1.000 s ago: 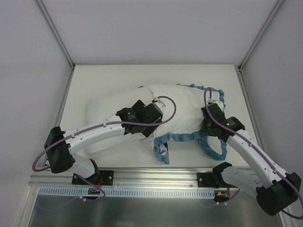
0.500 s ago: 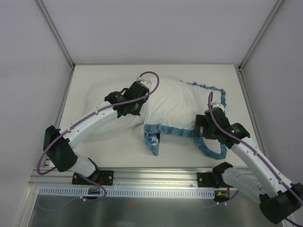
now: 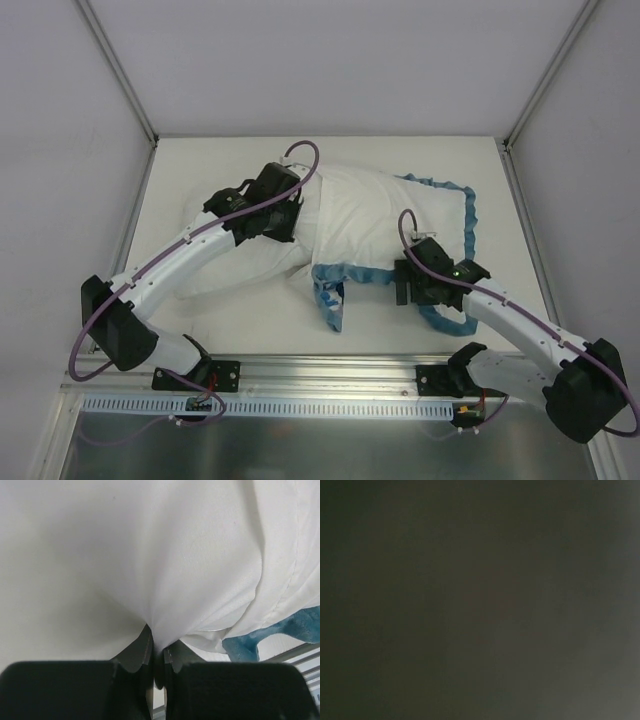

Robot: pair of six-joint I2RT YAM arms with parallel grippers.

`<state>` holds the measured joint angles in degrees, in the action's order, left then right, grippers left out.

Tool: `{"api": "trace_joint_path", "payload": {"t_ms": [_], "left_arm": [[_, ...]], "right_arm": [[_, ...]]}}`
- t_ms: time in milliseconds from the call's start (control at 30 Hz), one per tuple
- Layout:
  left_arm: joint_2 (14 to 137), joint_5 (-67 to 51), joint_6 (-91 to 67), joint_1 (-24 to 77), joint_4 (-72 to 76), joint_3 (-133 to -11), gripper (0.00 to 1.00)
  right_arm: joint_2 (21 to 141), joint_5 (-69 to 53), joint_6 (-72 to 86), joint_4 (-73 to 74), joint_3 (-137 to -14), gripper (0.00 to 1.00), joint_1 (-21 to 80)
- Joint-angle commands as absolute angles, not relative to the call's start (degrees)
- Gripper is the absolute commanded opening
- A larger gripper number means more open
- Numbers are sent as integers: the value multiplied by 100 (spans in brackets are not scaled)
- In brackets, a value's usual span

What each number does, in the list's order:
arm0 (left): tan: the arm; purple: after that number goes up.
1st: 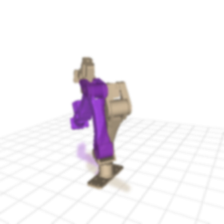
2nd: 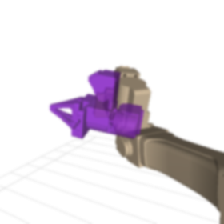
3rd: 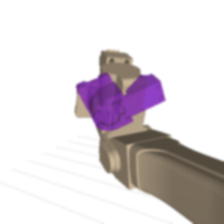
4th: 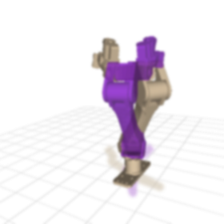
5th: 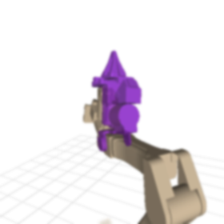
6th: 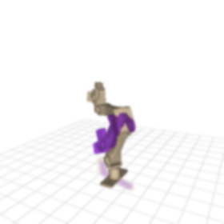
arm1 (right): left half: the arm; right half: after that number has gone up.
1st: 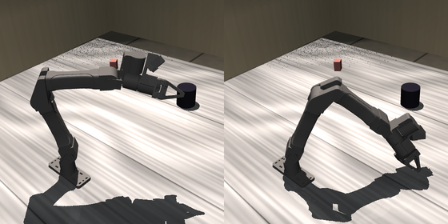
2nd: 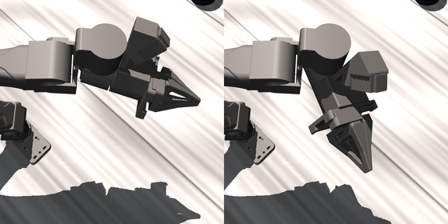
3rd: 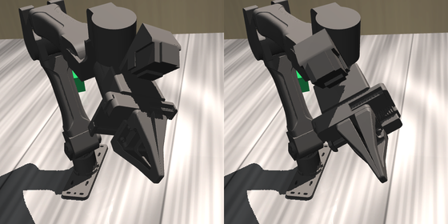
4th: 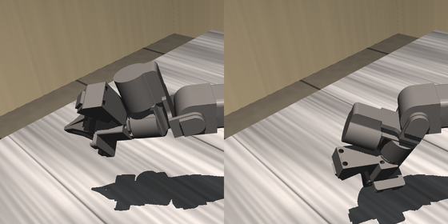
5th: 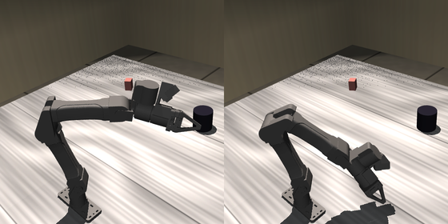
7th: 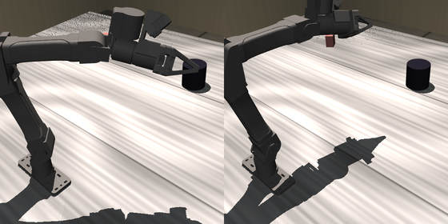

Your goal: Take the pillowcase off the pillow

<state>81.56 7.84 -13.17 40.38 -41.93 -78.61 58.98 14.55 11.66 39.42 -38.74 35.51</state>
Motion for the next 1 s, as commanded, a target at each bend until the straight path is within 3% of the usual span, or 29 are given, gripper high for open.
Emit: {"api": "trace_joint_path", "payload": {"t_ms": [0, 33, 67, 133, 233, 267, 300, 367, 400, 733, 967], "left_arm": [[7664, 501, -1529, 3938, -3964, -8139, 0], [7612, 501, -1538, 3938, -3973, -8121, 0], [7585, 501, -1555, 3903, -3973, -8112, 0], [7532, 492, -1617, 3894, -3973, -8095, 0], [7410, 431, -1652, 3876, -3999, -8069, 0], [7400, 431, -1652, 3876, -4025, -8077, 8], [7392, 422, -1652, 3876, -4095, -8060, 50], [7295, 448, -1670, 3893, -4157, -7929, 95], [7260, 614, -1679, 3920, -4192, -7858, 99], [7302, 2678, -1406, 5176, -4324, -7085, 99], [8207, 3250, -1415, 5159, -4254, -6987, 99]], "right_arm": [[5915, 2055, 1468, 3814, -4042, 80, 3577], [5802, 2152, 1520, 3849, -4104, 65, 3577], [5722, 2345, 1529, 3884, -4157, 29, 3577], [5521, 2548, 1564, 4051, -4367, 1, 3577], [4924, 2803, 1530, 4192, -4596, 1, 3577], [4800, 2821, 1529, 4192, -4614, 1, 3577], [4712, 2839, 1503, 4201, -4649, 1, 3577], [4562, 2830, 1520, 4280, -4720, 1, 3577], [4544, 2830, 1538, 4367, -4737, 1, 3577], [4764, 2593, 1687, 4333, -4649, 1, 3568], [4755, 2619, 1670, 4333, -4676, 1, 3577]]}}
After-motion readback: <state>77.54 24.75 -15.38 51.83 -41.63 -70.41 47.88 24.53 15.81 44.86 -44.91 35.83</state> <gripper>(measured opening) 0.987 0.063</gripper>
